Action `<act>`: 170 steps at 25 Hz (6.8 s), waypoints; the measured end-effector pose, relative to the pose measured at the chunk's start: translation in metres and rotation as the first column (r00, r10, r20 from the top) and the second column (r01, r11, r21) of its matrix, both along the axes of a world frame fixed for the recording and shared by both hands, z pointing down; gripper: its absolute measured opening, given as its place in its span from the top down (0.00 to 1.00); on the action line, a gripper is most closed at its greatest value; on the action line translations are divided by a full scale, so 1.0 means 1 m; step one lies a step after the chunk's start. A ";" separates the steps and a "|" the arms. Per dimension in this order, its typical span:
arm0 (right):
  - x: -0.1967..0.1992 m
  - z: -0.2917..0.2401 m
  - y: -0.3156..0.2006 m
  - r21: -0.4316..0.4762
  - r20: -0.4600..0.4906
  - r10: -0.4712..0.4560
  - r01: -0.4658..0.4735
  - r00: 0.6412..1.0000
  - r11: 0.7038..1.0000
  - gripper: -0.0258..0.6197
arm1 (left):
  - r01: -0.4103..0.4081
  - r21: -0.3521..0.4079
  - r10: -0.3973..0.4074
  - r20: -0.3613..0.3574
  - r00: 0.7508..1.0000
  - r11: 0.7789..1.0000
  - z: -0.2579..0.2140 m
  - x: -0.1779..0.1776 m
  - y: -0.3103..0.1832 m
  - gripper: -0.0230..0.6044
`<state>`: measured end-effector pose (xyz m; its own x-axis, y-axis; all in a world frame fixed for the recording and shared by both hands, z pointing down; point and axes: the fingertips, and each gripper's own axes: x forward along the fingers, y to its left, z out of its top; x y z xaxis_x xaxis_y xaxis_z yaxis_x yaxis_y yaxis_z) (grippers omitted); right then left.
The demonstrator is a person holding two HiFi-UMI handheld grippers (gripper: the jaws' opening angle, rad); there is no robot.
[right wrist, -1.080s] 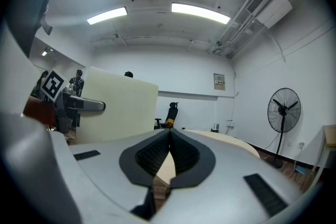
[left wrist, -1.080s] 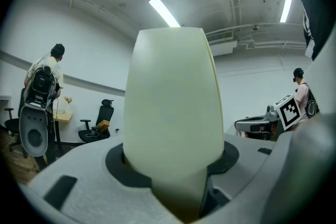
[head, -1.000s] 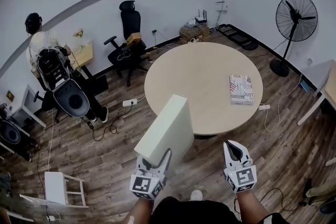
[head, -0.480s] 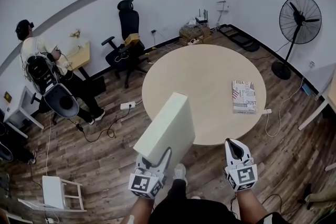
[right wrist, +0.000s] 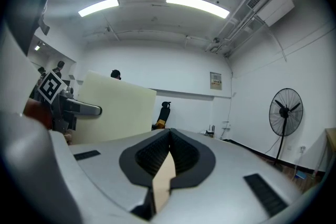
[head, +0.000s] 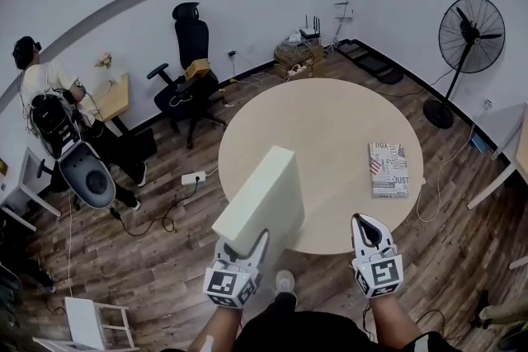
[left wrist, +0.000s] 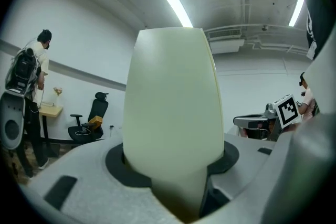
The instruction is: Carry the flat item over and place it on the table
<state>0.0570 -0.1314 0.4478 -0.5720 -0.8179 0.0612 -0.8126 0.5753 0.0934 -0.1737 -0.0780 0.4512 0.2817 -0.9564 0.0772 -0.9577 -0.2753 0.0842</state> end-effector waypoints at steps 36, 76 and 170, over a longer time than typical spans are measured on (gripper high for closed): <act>0.018 0.015 -0.174 -0.043 -0.025 0.210 -0.211 0.977 0.976 0.96 | -0.350 -0.244 0.227 -0.420 0.879 0.904 0.072 -0.023 -0.202 0.58; 0.076 0.090 -0.192 -0.185 -0.152 0.153 -0.180 0.976 0.966 0.96 | -0.808 -0.495 0.103 -0.829 0.549 0.320 0.261 0.147 -0.276 0.53; -0.005 0.041 -0.213 -0.117 -0.038 -0.004 0.000 0.999 0.993 0.96 | 0.064 -0.159 -0.060 0.025 0.998 0.985 0.057 0.017 -0.233 0.95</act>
